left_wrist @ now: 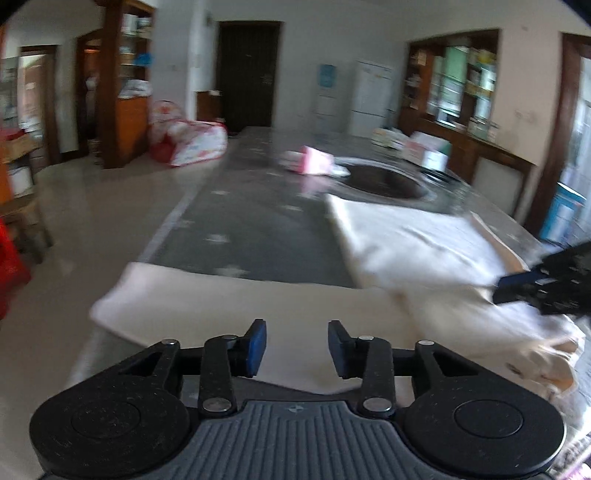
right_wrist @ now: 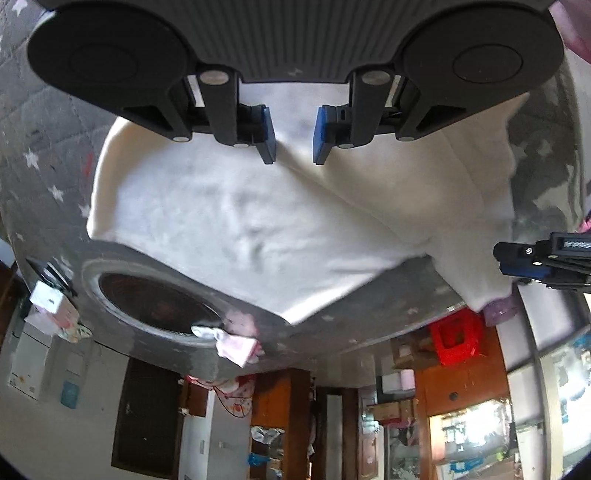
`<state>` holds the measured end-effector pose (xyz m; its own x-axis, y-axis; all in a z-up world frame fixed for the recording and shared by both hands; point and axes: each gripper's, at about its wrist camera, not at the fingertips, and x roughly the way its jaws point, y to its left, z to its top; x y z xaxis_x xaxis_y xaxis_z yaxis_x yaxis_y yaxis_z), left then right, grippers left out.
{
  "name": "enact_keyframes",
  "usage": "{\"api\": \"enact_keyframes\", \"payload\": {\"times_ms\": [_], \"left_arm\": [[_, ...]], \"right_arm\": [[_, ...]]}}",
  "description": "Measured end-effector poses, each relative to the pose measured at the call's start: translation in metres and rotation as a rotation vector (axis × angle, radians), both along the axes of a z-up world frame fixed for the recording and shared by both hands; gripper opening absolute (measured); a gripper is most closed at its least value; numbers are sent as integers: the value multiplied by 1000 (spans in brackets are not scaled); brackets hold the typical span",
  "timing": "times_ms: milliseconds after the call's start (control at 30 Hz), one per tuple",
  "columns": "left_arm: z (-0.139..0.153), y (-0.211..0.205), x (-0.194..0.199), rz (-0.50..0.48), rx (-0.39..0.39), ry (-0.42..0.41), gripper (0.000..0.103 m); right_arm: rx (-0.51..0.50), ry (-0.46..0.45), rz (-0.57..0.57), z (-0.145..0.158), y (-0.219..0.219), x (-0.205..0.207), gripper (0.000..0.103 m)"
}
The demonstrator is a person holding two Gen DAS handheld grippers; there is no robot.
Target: Fold clothes
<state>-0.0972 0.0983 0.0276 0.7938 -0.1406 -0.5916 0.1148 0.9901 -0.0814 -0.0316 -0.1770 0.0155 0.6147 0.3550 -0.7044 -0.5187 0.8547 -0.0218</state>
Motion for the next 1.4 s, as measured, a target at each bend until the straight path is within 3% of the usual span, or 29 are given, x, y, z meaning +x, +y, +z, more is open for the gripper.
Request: {"api": "enact_keyframes", "payload": {"times_ms": [333, 600, 667, 800, 833, 867, 967, 1133, 1400], "left_arm": [[-2, 61, 9, 301, 37, -13, 54], [-11, 86, 23, 358, -31, 22, 55], [-14, 91, 26, 369, -49, 31, 52], [-17, 100, 29, 387, -72, 32, 35], [-16, 100, 29, 388, -70, 27, 24], [-15, 101, 29, 388, -77, 25, 14], [-7, 102, 26, 379, -114, 14, 8], [26, 83, 19, 292, -157, -52, 7], [88, 8, 11, 15, -212, -146, 7]], "right_arm": [[8, 22, 138, -2, 47, -6, 32], [17, 3, 137, 7, 46, -13, 32], [21, -6, 135, 11, 44, -16, 33], [35, -25, 127, 20, 39, -22, 33], [39, -30, 124, 22, 38, -24, 34], [44, -34, 121, 24, 36, -26, 34], [55, -46, 106, 28, 29, -32, 34], [72, -68, 59, 34, 11, -40, 34], [106, -97, -36, 39, -28, -54, 34]]}}
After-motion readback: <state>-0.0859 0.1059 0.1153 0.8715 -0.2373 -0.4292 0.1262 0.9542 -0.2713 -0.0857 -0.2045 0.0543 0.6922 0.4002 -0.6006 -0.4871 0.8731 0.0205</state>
